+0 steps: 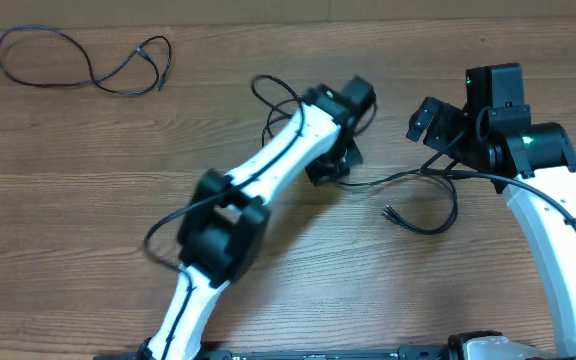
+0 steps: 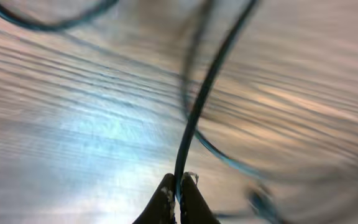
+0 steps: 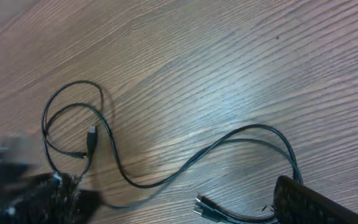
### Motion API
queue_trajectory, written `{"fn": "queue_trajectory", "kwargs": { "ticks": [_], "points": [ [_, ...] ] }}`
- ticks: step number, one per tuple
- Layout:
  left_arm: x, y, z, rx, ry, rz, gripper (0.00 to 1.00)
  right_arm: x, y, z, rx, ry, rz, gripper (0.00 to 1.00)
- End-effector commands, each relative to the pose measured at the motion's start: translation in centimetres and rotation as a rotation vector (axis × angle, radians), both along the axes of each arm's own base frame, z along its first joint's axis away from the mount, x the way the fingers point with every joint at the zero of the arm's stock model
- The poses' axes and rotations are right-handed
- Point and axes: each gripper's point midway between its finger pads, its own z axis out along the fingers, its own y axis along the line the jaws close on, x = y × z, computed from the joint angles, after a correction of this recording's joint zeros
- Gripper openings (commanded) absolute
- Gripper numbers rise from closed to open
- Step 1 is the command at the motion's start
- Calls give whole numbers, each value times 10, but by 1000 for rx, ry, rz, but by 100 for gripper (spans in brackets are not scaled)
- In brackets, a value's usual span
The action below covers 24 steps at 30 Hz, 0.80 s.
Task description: Untangle cables
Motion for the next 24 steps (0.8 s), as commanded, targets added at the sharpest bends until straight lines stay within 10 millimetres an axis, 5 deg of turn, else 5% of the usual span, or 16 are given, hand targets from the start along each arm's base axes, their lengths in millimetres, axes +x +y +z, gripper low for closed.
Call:
{"fn": "queue_trajectory", "kwargs": {
  "ticks": [1,7,11,13,16,17,19,24],
  "points": [
    [7,-7,105,-153,-214,-77,4,1,-3,1,-10,-6,-6,100],
    [2,-4,160,-233,-327,-78,4,1,-3,1,-10,-6,-6,100],
    [1,-3,168,-247,-341,-77,4,1,-3,1,-10,-6,-6,100],
    [-3,-1,160,-226,-313,-75,15,1,-3,1,-10,-6,-6,100],
    [-15,1,130,-159,-217,-86,80,1,-3,1,-10,-6,-6,100],
    [-18,1,120,-141,-191,-90,91,1,-3,1,-10,-6,-6,100],
    [-21,0,102,-104,-153,-102,97,1,-3,1,-10,-6,-6,100],
    [-15,-1,51,-15,-80,-104,87,1,-3,1,-10,-6,-6,100]
  ]
}}
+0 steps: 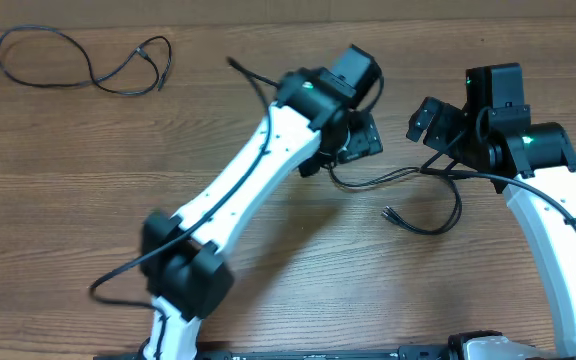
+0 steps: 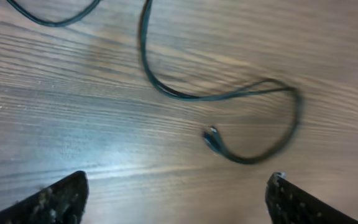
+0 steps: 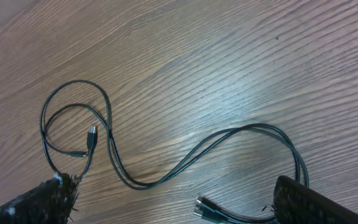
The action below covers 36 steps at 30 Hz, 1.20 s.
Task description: Untangle cables
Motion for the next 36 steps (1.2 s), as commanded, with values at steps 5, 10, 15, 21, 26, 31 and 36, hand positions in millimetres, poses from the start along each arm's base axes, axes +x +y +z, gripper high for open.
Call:
{"fn": "queue_trajectory", "kwargs": {
  "ticks": [5,10,15,21,26,31,36],
  "points": [
    [8,4,-95,158,119,-1,75,1,-3,1,-10,-6,-5,100],
    [14,-2,-130,169,151,40,64,1,-3,1,-10,-6,-5,100],
    [28,-11,-135,138,101,63,57,1,-3,1,-10,-6,-5,100],
    [21,-11,-156,160,156,121,55,1,-3,1,-10,-6,-5,100],
    [18,-12,-163,160,177,119,45,1,-3,1,-10,-6,-5,100],
    [20,-13,-163,153,169,119,39,1,-3,1,-10,-6,-5,100],
    [21,-12,-162,151,169,123,18,1,-3,1,-10,-6,-5,100]
  ]
}}
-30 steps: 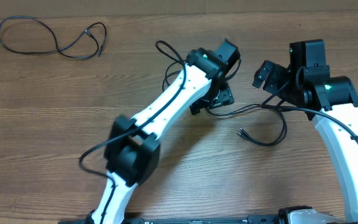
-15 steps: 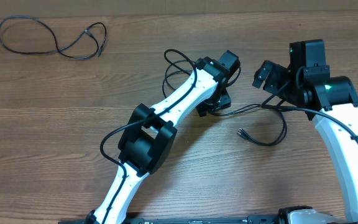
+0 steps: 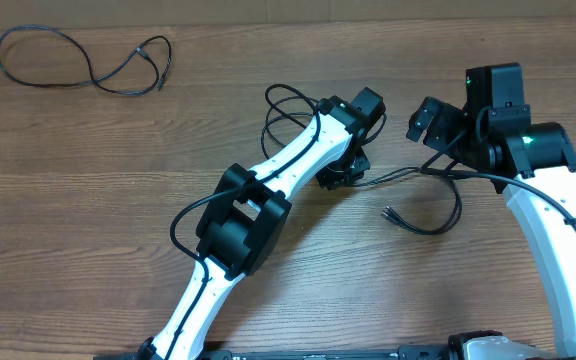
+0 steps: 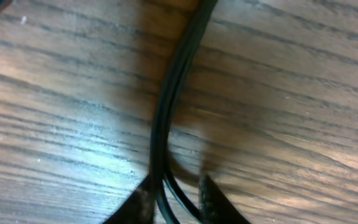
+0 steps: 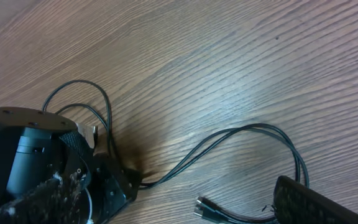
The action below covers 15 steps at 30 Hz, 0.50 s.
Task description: Untangle cables
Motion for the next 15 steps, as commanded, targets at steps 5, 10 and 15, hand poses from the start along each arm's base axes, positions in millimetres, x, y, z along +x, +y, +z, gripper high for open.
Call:
{"fn": "queue_trajectory", "kwargs": {
  "ticks": [5,10,15],
  "points": [
    [5,10,6,9,12,27,13,1,-3,1,-10,-6,-5,100],
    [14,16,18,1,8,25,7,1,-3,1,-10,-6,-5,100],
    [18,15,25,-14,-5,-5,4,1,-3,1,-10,-6,-5,100]
  ]
}}
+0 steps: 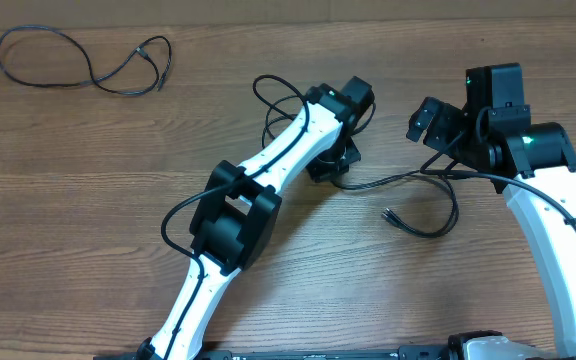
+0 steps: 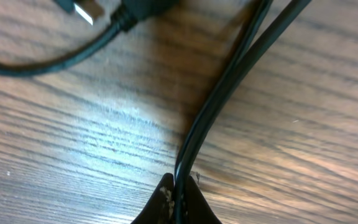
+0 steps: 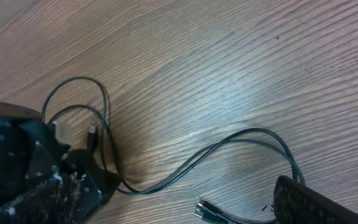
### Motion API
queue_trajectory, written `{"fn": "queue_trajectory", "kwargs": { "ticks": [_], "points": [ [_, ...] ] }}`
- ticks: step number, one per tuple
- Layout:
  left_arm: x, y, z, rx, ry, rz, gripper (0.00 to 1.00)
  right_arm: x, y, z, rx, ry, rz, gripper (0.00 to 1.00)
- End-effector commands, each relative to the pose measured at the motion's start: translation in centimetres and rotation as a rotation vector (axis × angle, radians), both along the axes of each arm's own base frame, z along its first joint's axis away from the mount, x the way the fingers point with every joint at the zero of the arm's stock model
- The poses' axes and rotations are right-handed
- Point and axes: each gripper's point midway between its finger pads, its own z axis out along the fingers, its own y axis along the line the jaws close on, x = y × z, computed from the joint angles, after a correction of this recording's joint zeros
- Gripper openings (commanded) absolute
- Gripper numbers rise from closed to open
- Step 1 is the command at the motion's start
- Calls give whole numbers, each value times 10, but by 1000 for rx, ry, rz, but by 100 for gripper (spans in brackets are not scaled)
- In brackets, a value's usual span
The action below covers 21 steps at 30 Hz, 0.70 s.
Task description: Untangle cables
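Note:
A long black cable [image 1: 398, 178] lies tangled at mid-table. Its loops [image 1: 268, 100] sit at the back, and a doubled strand [image 3: 229, 148] runs right to a curl ending in a plug [image 1: 390, 213]. My left gripper [image 1: 330, 165] is down at the table, shut on the doubled strand [image 2: 229, 81], which is pinched between its fingertips [image 2: 179, 190]. A USB plug [image 2: 86, 9] lies just beyond them. My right gripper [image 1: 426, 122] hangs open above the cable's right end, holding nothing, and its fingers [image 3: 316, 202] stand wide apart.
A second thin black cable [image 1: 78, 60] lies loosely curled by itself at the table's far left corner. The left arm [image 1: 233, 215] stretches diagonally across the middle of the wooden table [image 1: 88, 200].
The left jaws were slightly apart astride the doubled strand and are now shut on it. The gripper and the cable's loops sit a little further left. The right arm has not moved.
At first my left gripper was shut on a cable strand. Then it was wide open above the cable lying on the table. Later it was down with its fingers astride the doubled strand, and now it is shut on it. The right gripper stayed open and still.

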Motion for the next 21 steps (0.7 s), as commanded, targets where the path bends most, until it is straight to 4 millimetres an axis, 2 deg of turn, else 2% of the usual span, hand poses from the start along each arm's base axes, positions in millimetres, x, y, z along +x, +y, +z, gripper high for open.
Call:
{"fn": "queue_trajectory", "kwargs": {
  "ticks": [1,6,9,10,16,18,21],
  "points": [
    [7,-5,10,-27,-24,-33,4,1,-3,1,-9,-6,-6,100],
    [7,-5,28,-31,-21,-32,4,1,-3,1,-9,-6,-6,100],
    [11,-13,61,-97,-31,-48,4,1,-3,1,-9,-6,-6,100],
    [15,-23,85,-165,-51,-80,4,1,-3,1,-9,-6,-6,100],
    [18,-60,190,-521,-143,-194,4,1,-3,1,-9,-6,-6,100],
    [20,-66,231,-642,-201,-220,4,1,-3,1,-9,-6,-6,100],
    [24,-63,270,-725,-288,-241,4,1,-3,1,-9,-6,-6,100]
  ]
}}
